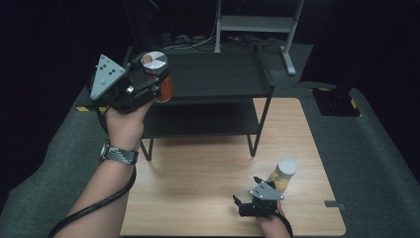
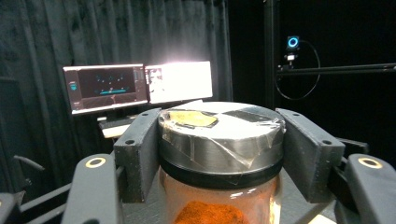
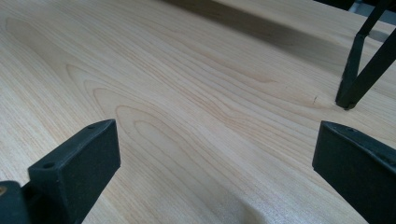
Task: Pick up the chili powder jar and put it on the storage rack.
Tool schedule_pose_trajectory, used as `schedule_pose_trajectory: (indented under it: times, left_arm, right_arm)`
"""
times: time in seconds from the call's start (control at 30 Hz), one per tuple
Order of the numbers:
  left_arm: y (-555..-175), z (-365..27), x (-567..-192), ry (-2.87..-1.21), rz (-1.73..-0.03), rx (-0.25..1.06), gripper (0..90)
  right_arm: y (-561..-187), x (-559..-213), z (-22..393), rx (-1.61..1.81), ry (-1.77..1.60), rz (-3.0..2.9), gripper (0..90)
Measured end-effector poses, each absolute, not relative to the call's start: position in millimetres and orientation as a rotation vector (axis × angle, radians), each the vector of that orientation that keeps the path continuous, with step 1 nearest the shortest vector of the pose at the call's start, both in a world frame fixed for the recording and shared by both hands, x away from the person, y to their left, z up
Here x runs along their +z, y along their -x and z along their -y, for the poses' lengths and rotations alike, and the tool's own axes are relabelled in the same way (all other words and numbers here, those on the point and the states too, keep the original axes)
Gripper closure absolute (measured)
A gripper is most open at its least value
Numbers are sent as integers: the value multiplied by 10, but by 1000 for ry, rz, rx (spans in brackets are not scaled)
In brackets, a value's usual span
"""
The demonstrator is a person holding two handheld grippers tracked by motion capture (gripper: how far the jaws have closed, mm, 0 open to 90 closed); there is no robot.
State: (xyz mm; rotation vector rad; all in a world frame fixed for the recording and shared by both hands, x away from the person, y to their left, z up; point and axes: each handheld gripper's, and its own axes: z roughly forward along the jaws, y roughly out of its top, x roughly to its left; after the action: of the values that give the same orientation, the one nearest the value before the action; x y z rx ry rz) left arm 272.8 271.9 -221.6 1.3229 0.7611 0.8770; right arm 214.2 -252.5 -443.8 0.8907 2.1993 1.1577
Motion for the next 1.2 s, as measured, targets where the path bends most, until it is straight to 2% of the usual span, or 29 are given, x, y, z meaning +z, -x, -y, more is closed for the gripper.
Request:
schedule_pose_trajectory:
  times: [0.5,1.2]
  left_arm:
    - [-3085,-2557,-2228,-1329,-824,894,348]
    - [-3243,-2459,-2310,-1322,-865,890,348]
  right_arm:
    - [-2140,-4440,2530,1162,-891,-2198,4]
    - [-2134,-4441,2529,1162,-886,-2198,4]
